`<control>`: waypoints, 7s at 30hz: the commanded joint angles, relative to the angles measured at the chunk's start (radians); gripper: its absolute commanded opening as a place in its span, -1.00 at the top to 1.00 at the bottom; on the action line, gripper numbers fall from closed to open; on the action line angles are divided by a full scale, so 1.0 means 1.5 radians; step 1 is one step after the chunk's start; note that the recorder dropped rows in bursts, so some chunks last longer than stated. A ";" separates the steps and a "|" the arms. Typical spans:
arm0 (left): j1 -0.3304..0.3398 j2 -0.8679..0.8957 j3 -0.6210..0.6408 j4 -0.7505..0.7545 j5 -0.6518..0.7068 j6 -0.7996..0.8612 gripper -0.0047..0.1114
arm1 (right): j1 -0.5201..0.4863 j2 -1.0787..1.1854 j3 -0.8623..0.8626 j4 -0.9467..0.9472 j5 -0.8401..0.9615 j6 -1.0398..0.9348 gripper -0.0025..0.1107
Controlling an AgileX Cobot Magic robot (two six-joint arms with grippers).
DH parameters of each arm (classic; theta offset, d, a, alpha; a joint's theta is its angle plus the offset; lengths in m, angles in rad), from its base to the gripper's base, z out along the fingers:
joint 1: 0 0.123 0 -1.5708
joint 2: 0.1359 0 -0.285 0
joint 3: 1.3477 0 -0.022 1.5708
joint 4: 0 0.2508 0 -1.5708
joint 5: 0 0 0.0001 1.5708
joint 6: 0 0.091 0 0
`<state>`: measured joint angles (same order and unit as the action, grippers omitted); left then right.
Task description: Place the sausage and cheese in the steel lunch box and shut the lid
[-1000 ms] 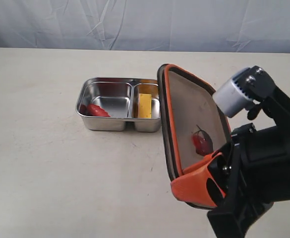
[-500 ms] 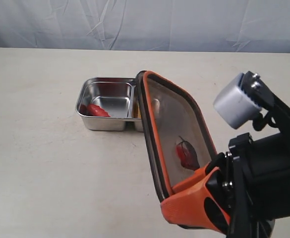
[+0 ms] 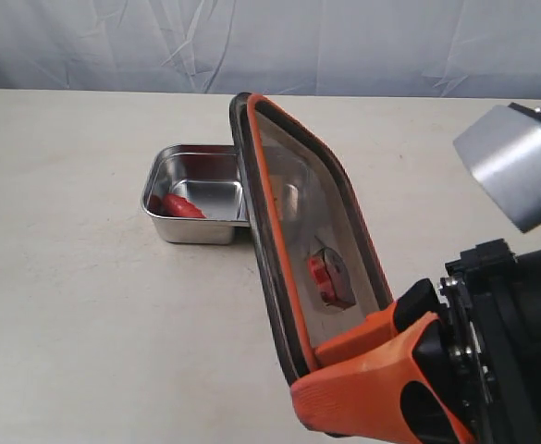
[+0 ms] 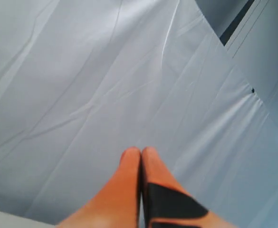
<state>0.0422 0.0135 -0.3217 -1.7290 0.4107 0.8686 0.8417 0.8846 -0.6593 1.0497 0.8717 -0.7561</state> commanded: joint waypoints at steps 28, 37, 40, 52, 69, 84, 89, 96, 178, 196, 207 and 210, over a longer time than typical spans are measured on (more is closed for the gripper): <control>-0.004 0.767 -0.214 0.118 0.540 0.607 0.92 | -0.002 -0.036 -0.003 0.291 0.202 -0.227 0.97; -0.056 0.767 -0.214 0.118 0.540 0.676 0.92 | -0.002 -0.036 -0.003 0.291 0.207 -0.227 0.97; -0.076 0.767 -0.214 0.102 0.540 0.684 0.92 | -0.002 -0.036 -0.003 0.286 0.210 -0.227 0.97; -0.109 0.758 -0.214 0.057 0.540 0.770 0.92 | -0.002 -0.036 -0.003 0.274 0.233 -0.216 0.97; -0.109 0.758 -0.214 0.116 0.516 0.798 0.63 | -0.002 -0.036 -0.064 0.239 0.233 -0.166 0.97; -0.112 0.759 -0.167 -0.010 0.540 0.549 -0.09 | -0.002 -0.070 -0.076 0.290 0.129 -0.214 0.97; -0.112 0.765 -0.116 -0.010 0.540 0.556 -0.09 | -0.002 -0.108 -0.076 0.321 0.123 -0.250 0.97; -0.112 0.767 -0.111 -0.010 0.540 0.487 -0.09 | -0.002 -0.114 -0.075 0.334 0.109 -0.268 0.97; -0.474 0.841 -0.205 -0.010 0.150 0.623 0.06 | -0.002 -0.113 0.083 0.463 -0.485 -0.222 0.97; -0.583 0.906 -0.331 -0.010 0.031 0.574 0.02 | -0.002 -0.072 0.058 0.463 -0.479 -0.174 0.97; -0.583 0.928 -0.357 -0.010 0.044 0.570 0.02 | -0.002 -0.055 0.058 0.463 -0.480 -0.169 0.97; -0.583 0.935 -0.361 -0.010 0.024 0.556 0.03 | -0.002 -0.050 0.058 0.463 -0.479 -0.156 0.97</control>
<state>-0.8287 1.4060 -0.8534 -1.7304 0.4749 1.7227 0.8417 0.8032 -0.5673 1.7480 0.1537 -1.0026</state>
